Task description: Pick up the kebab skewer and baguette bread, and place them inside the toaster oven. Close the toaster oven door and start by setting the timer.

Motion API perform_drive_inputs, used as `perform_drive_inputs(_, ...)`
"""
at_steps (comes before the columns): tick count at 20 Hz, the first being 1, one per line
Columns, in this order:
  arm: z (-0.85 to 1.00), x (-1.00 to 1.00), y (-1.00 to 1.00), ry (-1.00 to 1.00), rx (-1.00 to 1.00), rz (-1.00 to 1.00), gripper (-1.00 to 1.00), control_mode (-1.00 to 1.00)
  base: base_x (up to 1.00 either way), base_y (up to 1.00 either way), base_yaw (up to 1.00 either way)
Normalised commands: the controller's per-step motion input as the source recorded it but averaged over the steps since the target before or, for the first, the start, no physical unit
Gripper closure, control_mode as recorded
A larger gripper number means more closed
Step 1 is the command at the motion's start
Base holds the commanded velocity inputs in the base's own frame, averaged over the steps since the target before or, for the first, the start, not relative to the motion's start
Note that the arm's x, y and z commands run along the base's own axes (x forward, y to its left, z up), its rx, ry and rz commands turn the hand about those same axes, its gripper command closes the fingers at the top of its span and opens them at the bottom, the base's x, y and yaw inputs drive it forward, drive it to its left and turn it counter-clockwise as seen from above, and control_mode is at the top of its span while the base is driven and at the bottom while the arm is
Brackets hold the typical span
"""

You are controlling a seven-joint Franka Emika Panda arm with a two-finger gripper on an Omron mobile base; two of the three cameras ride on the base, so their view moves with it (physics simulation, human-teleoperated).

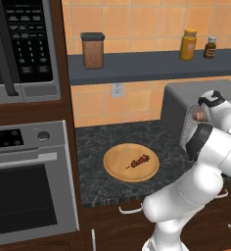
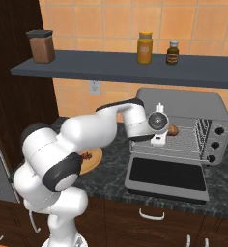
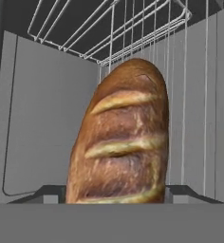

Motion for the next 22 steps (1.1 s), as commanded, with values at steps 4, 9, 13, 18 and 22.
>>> perform_drive_inputs(4,-0.22,0.13,-0.09,0.00,0.00,0.00,1.00,-1.00,0.00,0.00,0.00)
perform_drive_inputs(9,-0.24,0.05,0.00,0.01,0.00,0.00,-1.00,-1.00,0.00,0.00,0.00)
perform_drive_inputs(13,0.00,0.00,0.00,0.02,0.00,0.00,-1.00,-1.00,0.00,0.00,0.00)
perform_drive_inputs(18,0.00,-0.01,0.00,0.01,0.00,0.00,-1.00,-1.00,0.00,0.00,0.00)
perform_drive_inputs(22,0.00,-0.14,0.00,0.06,0.00,0.00,-1.00,-1.00,0.00,0.00,0.00)
